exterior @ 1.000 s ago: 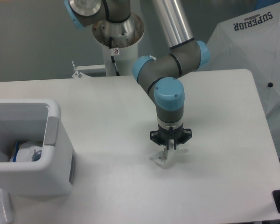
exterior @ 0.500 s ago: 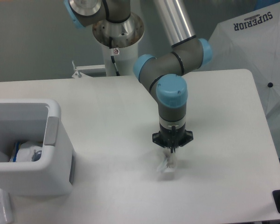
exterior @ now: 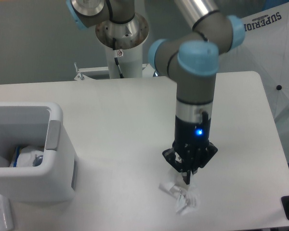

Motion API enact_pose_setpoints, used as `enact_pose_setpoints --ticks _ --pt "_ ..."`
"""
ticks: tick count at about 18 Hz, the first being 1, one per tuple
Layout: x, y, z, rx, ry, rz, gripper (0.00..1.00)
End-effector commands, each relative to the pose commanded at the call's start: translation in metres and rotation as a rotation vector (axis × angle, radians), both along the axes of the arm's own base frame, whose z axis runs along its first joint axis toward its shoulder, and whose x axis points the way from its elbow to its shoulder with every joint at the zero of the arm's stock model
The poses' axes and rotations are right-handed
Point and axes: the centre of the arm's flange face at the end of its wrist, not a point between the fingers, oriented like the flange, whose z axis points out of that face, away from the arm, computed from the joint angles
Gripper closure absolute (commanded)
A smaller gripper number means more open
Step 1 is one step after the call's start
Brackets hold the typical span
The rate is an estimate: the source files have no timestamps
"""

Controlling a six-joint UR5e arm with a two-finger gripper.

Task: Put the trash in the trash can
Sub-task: 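Lift the plastic wrapper and carry it over the trash bin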

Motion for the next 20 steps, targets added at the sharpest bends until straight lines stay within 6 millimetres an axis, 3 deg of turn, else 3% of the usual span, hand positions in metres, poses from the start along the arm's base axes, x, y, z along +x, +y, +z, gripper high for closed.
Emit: enact_pose_setpoints --ticks 4,6,8,10,13,17,20 --pt "0.072 -0.004 0.055 0.053 0.07 -0.078 1.0" --pt "0.104 0.005 0.066 0.07 0.082 -0.141 1.0" --pt "0.123 0.007 0.077 0.08 0.121 -0.194 1.0" --pt "0.152 0.01 0.076 0.073 0.127 -0.244 1.0" --pt "0.201 0.003 0.056 0.038 0.133 -0.337 1.0" --pt "0.219 0.005 0.04 0.016 0.121 -0.376 1.0" --pt "0.239 0.018 0.028 0.0 0.106 -0.421 1.0"
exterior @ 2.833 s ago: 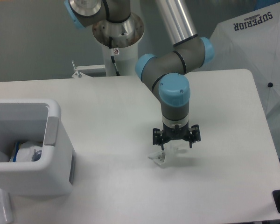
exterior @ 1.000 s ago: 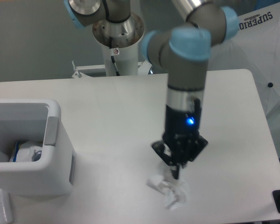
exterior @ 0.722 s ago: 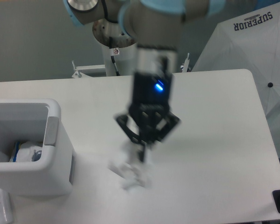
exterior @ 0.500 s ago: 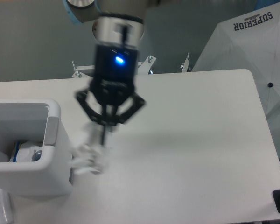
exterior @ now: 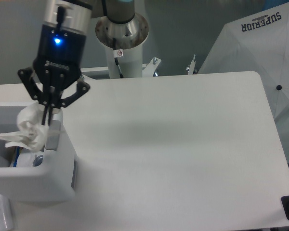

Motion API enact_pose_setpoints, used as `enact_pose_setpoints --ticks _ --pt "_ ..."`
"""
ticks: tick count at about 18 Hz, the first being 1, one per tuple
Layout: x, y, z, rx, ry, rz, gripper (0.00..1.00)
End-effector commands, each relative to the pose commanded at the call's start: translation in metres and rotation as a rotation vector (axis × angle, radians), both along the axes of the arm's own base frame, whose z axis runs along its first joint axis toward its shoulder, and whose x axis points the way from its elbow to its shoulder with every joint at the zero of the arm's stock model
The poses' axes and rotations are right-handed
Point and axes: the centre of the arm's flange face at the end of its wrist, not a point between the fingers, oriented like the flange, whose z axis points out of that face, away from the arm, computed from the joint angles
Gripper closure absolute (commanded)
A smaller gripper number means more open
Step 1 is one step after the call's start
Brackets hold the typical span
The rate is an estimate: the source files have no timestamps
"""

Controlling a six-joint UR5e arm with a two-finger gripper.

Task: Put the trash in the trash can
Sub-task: 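Lift the plastic wrapper and carry it over the trash bin, then lower into the bin and open the gripper to release the plastic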

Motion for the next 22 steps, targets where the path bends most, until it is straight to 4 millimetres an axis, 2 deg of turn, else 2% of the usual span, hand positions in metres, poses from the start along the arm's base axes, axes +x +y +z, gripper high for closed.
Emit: enact_pose_setpoints --ticks 2,4,12,14,15,18,22 --pt "0.003 0.003 -0.012 -0.018 -0.008 -0.009 1.0" --pt "0.017 0.005 -0.027 -0.042 -0.005 -0.049 1.0" --pt "0.025 0.016 -0.065 -0.102 -0.028 -0.086 1.0" --pt "0.024 0.02 -0.072 -0.111 -0.033 -0.089 0.76" --pt "0.023 0.021 -0.073 -0.111 -0.033 -0.089 0.68" --pt "0.028 0.022 -0.065 -0.093 0.026 -0.148 0.01" --pt "0.031 0.021 -0.057 -0.082 0.048 -0.163 0.0"
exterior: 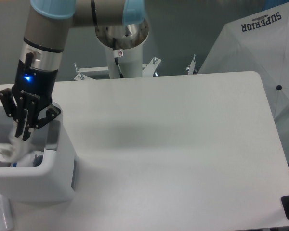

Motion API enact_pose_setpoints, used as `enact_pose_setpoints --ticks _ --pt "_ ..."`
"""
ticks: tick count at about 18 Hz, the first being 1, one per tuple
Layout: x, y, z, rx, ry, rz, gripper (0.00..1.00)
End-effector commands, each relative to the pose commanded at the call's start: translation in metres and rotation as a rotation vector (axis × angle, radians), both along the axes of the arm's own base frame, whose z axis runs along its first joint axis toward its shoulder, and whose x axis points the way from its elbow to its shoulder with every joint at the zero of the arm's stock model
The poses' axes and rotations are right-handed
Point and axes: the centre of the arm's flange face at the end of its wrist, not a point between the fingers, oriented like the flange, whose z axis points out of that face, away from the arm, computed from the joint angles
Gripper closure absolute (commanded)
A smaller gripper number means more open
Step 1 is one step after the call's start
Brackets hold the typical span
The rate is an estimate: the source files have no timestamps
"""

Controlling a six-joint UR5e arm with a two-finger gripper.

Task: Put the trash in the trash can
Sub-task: 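Lower into the bin and open the gripper to release the plastic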

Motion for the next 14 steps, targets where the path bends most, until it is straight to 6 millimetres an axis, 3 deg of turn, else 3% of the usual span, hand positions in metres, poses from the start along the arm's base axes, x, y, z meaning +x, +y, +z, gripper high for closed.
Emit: enact_pose_setpoints --ticks 3,5,8,11,14 --pt "0.003 -0.007 0.011 0.018 0.018 -0.005 0.0" --pt "-0.005 -0.009 0.018 0.02 0.09 -0.015 0.0" --pt "-0.059 -0.019 0.038 -0.005 0.272 0.05 0.0" --pt "-0.096 -0.029 0.047 -0.023 0.344 0.088 0.0" --pt "-0.12 -0.04 0.047 -0.039 0.376 0.109 0.0"
